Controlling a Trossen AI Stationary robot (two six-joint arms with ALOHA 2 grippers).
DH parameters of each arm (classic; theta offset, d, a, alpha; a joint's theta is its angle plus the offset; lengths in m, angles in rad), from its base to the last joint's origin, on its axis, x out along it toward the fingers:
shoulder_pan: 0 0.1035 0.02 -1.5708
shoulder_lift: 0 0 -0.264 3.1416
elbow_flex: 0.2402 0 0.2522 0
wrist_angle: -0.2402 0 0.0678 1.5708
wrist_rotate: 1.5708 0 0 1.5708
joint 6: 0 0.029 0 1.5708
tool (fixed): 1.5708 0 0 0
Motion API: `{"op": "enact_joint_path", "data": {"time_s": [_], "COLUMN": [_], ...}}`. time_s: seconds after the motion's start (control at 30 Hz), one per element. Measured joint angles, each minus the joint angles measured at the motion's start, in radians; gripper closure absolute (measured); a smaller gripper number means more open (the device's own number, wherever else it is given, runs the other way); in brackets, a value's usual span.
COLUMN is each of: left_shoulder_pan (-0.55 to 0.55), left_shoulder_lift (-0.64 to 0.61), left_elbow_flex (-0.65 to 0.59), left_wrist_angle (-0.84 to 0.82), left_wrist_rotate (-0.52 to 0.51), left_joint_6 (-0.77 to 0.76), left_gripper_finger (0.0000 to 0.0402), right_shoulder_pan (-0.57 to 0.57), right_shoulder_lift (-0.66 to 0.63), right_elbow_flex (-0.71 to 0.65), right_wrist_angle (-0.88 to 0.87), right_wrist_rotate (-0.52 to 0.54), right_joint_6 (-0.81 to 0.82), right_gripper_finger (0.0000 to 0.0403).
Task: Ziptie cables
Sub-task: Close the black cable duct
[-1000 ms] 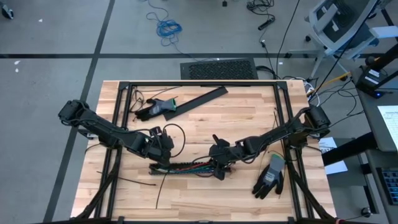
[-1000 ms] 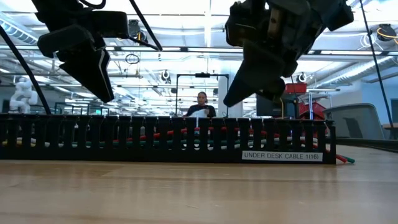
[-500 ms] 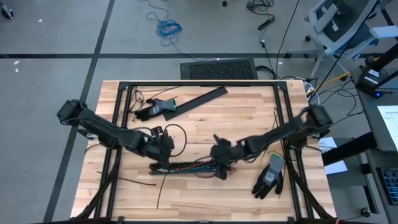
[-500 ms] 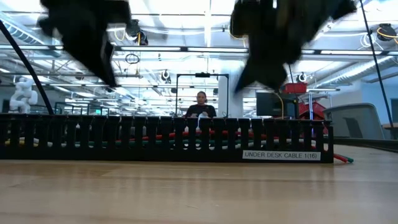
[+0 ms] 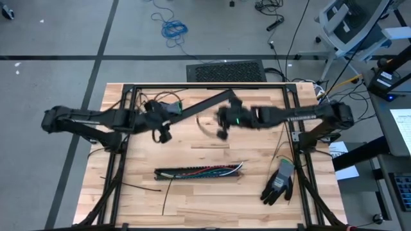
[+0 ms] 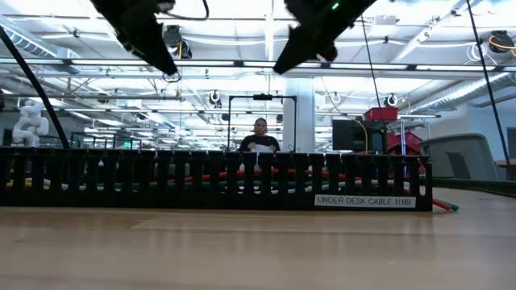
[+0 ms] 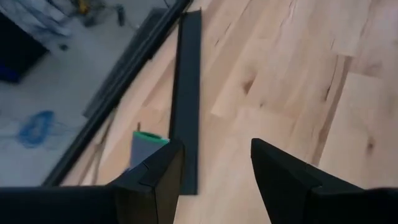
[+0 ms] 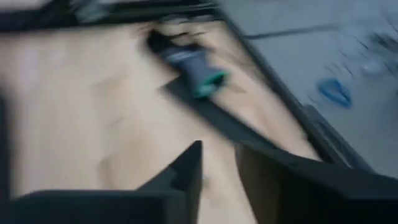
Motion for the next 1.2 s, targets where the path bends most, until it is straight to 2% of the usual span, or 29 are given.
{"op": "enact_joint_path", "data": {"time_s": [0.13,0.27,0.33,0.4,0.5,0.73,0.83,0.87,0.93,1.13,1.2], "left_shoulder_pan": [0.167,0.306,0.366,0.421,0.484,0.528,0.532,0.532,0.524,0.491,0.489], "left_shoulder_lift": [0.086,0.253,0.356,0.47,0.671,1.104,1.218,1.241,1.272,1.293,1.298], "left_elbow_flex": [0.0,0.015,0.055,0.137,0.316,0.869,1.036,1.073,1.118,1.122,1.109], "left_wrist_angle": [0.1,0.183,0.216,0.231,0.118,-0.43,-0.538,-0.56,-0.574,-0.524,-0.515], "left_wrist_rotate": [0.183,0.324,0.432,0.485,0.488,0.472,0.577,0.627,0.648,0.519,0.52], "left_joint_6": [0.065,0.145,0.144,0.113,0.071,0.151,0.144,0.144,0.126,0.083,0.058], "left_gripper_finger": [0.0214,0.0214,0.0214,0.0214,0.0214,0.0214,0.0214,0.0214,0.0214,0.0214,0.0214], "right_shoulder_pan": [-0.147,-0.248,-0.285,-0.315,-0.339,-0.36,-0.36,-0.36,-0.36,-0.379,-0.388], "right_shoulder_lift": [0.026,0.024,0.016,0.006,-0.018,-0.085,-0.118,-0.129,-0.151,-0.196,-0.207], "right_elbow_flex": [0.034,0.058,0.061,0.061,0.061,0.062,0.062,0.062,0.062,0.062,0.062], "right_wrist_angle": [-0.029,-0.197,-0.281,-0.345,-0.41,-0.436,-0.437,-0.436,-0.436,-0.433,-0.433], "right_wrist_rotate": [-0.002,-0.058,-0.105,-0.14,-0.183,-0.28,-0.301,-0.3,-0.298,-0.294,-0.294], "right_joint_6": [0.133,0.218,0.207,0.16,0.084,-0.003,-0.022,-0.032,-0.051,-0.063,-0.062], "right_gripper_finger": [0.0242,0.0184,0.0163,0.0146,0.013,0.012,0.0119,0.0119,0.0119,0.0119,0.0119]}}
